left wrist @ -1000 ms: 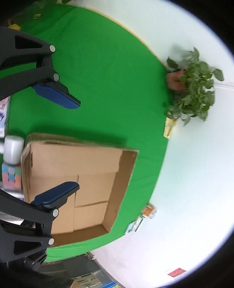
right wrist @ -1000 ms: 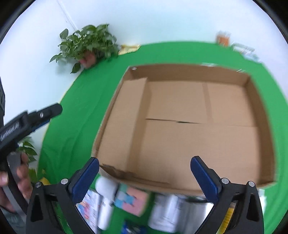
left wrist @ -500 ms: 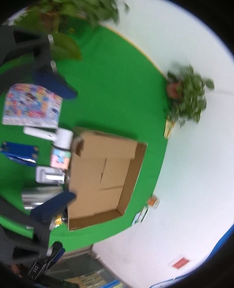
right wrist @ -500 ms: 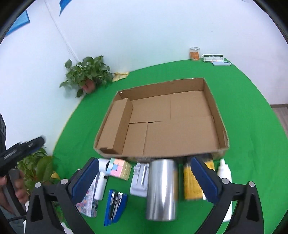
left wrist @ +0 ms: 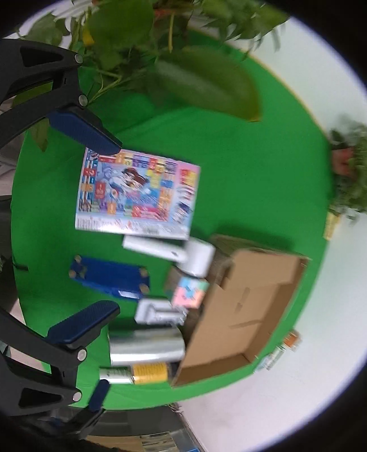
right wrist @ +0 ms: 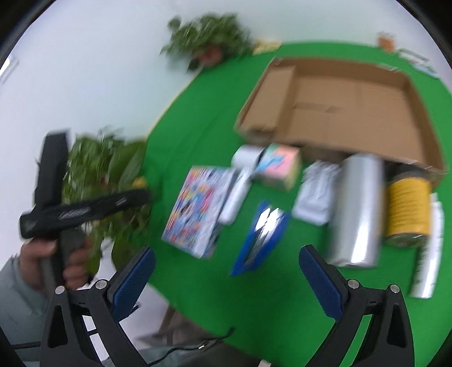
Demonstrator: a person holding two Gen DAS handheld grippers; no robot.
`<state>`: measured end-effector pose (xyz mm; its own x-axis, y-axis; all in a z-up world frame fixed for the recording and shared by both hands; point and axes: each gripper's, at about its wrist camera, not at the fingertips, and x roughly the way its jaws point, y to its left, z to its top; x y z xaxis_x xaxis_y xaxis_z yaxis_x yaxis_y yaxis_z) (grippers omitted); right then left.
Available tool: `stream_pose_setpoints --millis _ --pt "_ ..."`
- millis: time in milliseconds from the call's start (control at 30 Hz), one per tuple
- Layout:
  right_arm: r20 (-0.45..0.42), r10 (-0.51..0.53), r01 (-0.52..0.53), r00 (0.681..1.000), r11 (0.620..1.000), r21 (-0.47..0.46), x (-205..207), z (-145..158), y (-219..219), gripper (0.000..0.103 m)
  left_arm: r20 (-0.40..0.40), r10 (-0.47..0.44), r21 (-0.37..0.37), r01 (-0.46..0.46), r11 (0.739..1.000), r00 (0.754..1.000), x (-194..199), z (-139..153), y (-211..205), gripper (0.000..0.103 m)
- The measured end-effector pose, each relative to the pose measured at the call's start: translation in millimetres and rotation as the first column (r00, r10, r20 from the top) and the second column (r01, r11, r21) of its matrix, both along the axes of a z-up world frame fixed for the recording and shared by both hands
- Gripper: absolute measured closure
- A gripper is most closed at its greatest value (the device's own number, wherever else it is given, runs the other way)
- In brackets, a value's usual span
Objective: Organize rigid objects
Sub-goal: 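Grasp the cartoon board-game box with both grippers, then lift the board-game box with both grippers and carry it over the tray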
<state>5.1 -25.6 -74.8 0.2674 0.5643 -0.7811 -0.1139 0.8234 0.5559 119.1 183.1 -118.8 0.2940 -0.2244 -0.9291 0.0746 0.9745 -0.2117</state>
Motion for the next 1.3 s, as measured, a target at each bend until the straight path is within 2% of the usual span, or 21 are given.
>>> stream_pose_setpoints --millis 100,200,267,433,533,600,633,667,767,833,933,1000,1100,1233,1300 --pt "-0.047 0.058 -0.058 0.997 0.998 0.003 5.1 -16.9 44.2 0.001 -0.039 -0.01 -0.03 0.008 1.0 0.999 15.5 -27.9 15.3 0.002" --pt "-0.115 0.058 -0.059 0.992 0.998 0.001 20.9 -41.9 80.7 0.001 -0.077 0.007 -0.064 -0.012 0.998 0.997 32.9 -57.0 33.2 0.002" --pt "-0.162 0.046 -0.049 0.986 0.999 -0.011 35.2 -61.7 104.0 0.001 -0.131 0.017 -0.107 -0.032 0.994 0.991 41.8 -80.9 44.0 0.002" --pt "-0.194 0.075 -0.087 0.978 0.995 -0.056 62.2 -98.8 148.6 0.004 -0.219 0.016 -0.163 -0.053 0.985 0.976 51.1 -121.9 57.2 0.01" --pt "-0.265 0.06 -0.077 0.962 0.995 -0.055 68.7 -126.0 164.1 0.017 -0.264 0.009 -0.183 -0.059 0.981 0.965 52.4 -139.4 61.6 0.014" --pt "-0.303 0.051 -0.066 0.952 0.997 -0.041 67.5 -138.0 170.4 0.023 -0.274 -0.017 -0.178 -0.034 0.983 0.961 49.9 -142.8 60.3 0.018" --pt "-0.308 0.059 -0.072 0.949 0.997 -0.03 65.9 -140.6 174.6 0.023 -0.277 -0.029 -0.189 -0.025 0.982 0.96 47.7 -142.9 59.7 0.02" --pt "-0.315 0.073 -0.084 0.946 0.996 -0.02 63.4 -142.9 180.7 0.02 -0.283 -0.041 -0.202 -0.017 0.979 0.958 43.8 -143.2 58.5 0.021" --pt "-0.31 0.072 -0.1 0.948 0.992 -0.073 54.0 -140.9 190.8 0.014 -0.325 -0.073 -0.216 0.001 0.976 0.943 23.5 -144.1 52.9 0.021" --pt "-0.322 0.082 -0.11 0.943 0.991 -0.071 43.2 -138.7 192.2 0.012 -0.35 -0.092 -0.198 0.023 0.98 0.932 2.9 -143.4 47.3 0.021" --pt "-0.324 0.168 -0.186 0.931 0.982 -0.025 15.6 -134.2 193.1 0.012 -0.377 -0.088 -0.187 0.017 0.982 0.922 -21.4 -145.1 45.4 0.021" --pt "-0.329 0.167 -0.186 0.93 0.982 -0.025 8.9 -134.6 188.6 0.012 -0.402 -0.044 -0.184 -0.034 0.982 0.915 -28.4 -152.7 50.8 0.021" --pt "-0.318 0.151 -0.182 0.936 0.981 -0.071 14.7 -140.1 189.4 0.012 -0.387 0.017 -0.221 -0.111 0.969 0.922 -19.3 -153.9 60.6 0.021" --pt "-0.259 0.179 -0.207 0.949 0.975 -0.083 31.6 -140.5 206.5 0.012 -0.348 -0.02 -0.178 -0.045 0.983 0.937 -3.9 -150.5 48.2 0.02" --pt "-0.257 0.178 -0.213 0.95 0.971 -0.112 36.1 -139.9 213.2 0.007 -0.338 -0.026 -0.133 -0.021 0.991 0.941 -2.0 -148.9 36.9 0.019"
